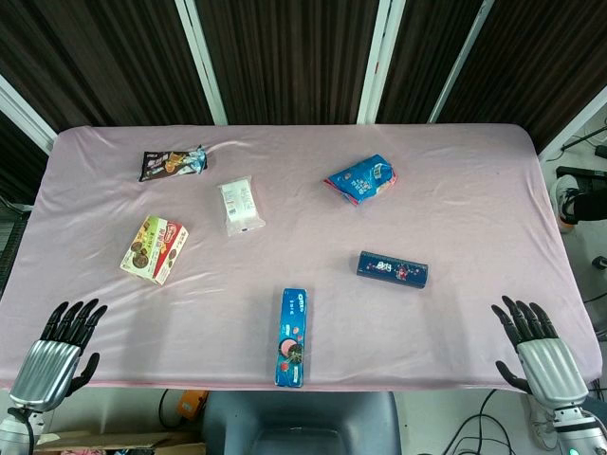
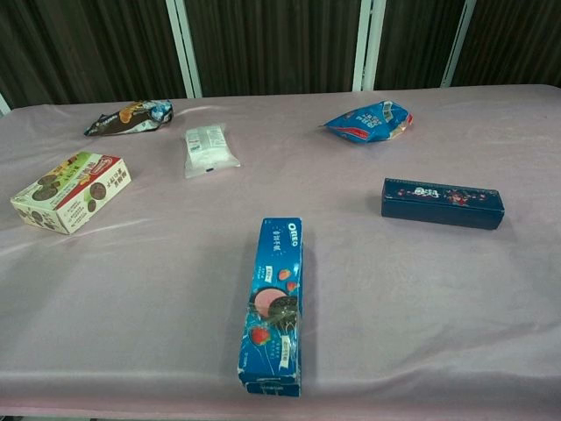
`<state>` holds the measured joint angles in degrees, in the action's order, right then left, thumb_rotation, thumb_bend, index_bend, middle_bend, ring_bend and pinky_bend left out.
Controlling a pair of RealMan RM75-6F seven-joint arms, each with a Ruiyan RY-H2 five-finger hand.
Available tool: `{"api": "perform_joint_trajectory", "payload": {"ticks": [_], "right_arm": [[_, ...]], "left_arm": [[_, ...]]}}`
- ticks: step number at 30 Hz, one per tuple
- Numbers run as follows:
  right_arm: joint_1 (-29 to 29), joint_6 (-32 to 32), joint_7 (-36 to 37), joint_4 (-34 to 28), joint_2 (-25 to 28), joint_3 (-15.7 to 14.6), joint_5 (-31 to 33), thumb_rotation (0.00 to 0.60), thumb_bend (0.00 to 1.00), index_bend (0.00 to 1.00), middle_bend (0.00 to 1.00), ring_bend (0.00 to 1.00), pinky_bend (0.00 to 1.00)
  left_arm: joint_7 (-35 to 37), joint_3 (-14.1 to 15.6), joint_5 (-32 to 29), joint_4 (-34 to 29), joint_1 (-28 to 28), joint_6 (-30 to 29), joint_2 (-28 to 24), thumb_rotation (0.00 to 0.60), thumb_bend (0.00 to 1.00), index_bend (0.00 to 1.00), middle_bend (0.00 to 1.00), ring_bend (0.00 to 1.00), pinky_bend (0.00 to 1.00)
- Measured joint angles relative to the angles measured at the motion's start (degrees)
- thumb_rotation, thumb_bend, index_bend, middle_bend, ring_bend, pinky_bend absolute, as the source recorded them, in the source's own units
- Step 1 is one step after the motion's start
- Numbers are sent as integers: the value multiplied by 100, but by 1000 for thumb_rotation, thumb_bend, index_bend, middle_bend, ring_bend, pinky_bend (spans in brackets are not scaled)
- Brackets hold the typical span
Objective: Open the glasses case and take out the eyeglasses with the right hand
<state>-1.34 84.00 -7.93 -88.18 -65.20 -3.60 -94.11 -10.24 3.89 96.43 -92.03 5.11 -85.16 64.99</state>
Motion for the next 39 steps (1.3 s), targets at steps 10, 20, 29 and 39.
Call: {"api": "perform_joint_trajectory", "payload": {"ticks": [10,20,29,39], "right_arm": [[-3,93,-44,31,-133,144,100,600,402,82,0,0,0],[-844,-916,-401,-27,-512,865,807,600,402,151,0,0,0],[-2166,-2605,-1586,210,-1088,1572,2581,600,402,186,0,0,0],[-2726,-3333,-1956,617,-1447,1509,3431,600,402,251,0,0,0]], "left_arm": [[30,17,51,8,5,-4,-3,600,431,0,21,28,0],[182,18,30,21,52,66,-68,600,432,0,22,27,0],[252,-12,-43,34,60,77,-100,600,431,0,21,27,0],[264,7,6,41,35,21,-104,600,433,0,21,27,0]]}}
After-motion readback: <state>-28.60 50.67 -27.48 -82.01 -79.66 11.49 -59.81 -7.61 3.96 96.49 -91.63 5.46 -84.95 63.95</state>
